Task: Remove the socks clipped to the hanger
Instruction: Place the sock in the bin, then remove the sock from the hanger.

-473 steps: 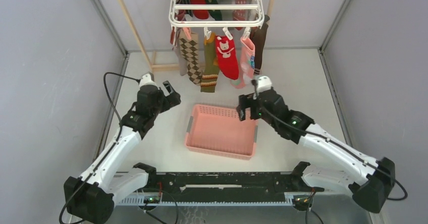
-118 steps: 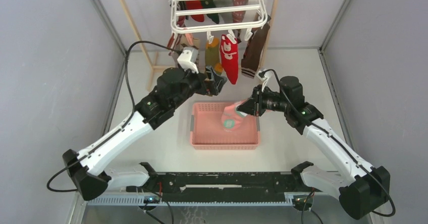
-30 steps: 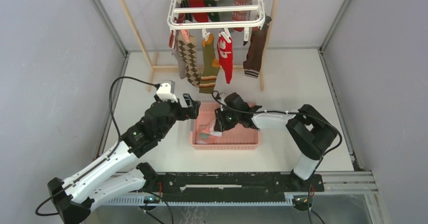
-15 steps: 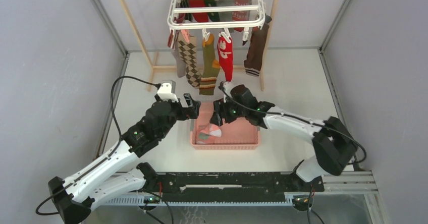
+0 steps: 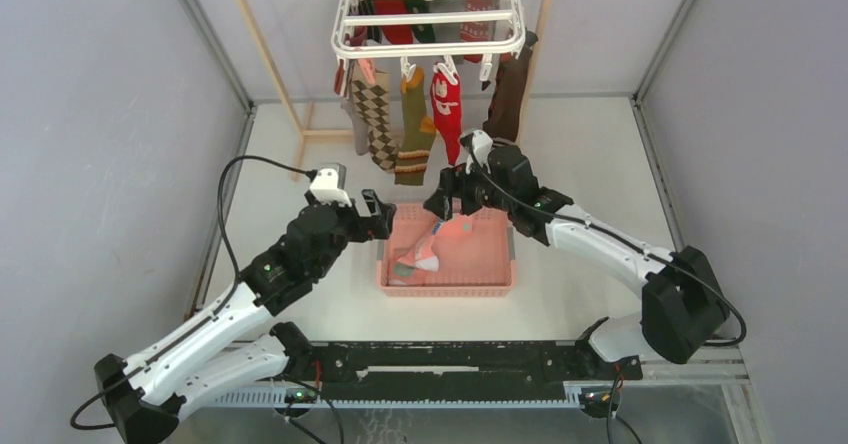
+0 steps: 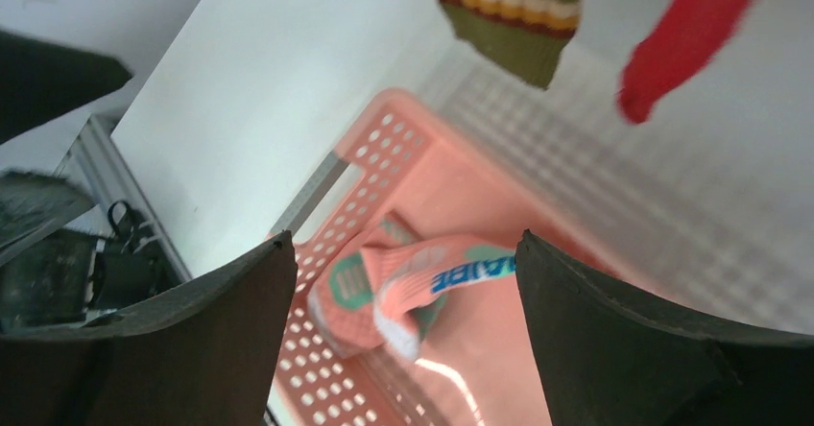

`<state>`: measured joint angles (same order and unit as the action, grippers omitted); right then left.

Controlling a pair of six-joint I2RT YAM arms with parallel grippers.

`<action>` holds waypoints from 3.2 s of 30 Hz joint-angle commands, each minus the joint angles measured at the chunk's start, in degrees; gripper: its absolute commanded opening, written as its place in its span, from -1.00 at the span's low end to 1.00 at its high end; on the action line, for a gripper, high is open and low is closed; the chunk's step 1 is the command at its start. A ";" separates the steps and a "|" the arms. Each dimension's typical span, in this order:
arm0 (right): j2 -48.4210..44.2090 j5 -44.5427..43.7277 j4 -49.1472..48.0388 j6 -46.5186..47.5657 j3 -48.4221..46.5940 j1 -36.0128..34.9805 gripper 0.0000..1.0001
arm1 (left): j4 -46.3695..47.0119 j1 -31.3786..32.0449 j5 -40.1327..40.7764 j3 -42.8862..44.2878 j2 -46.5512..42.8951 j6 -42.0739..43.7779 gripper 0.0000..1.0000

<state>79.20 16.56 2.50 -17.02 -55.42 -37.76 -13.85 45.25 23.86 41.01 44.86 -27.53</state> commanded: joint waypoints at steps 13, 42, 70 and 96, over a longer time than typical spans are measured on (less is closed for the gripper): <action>14.18 6.85 -29.49 -3.06 -0.48 6.54 0.76 | -2.55 0.14 0.32 -0.01 -3.27 0.00 1.00; 36.33 10.84 -56.73 -14.01 -7.08 7.82 0.74 | -3.81 0.15 1.54 0.34 -3.32 1.45 1.00; 25.67 17.00 -67.35 -23.01 6.90 6.71 -0.71 | -3.11 0.05 0.47 0.38 -2.89 0.78 0.99; -3.00 17.95 -32.06 -12.90 14.06 -2.23 -0.72 | -1.98 -1.43 -3.22 14.50 2.39 5.86 0.99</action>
<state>80.01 33.23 -32.45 -31.22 -41.54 -39.75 -18.48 44.86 23.20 48.12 45.74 -24.69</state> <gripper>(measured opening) 0.139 0.996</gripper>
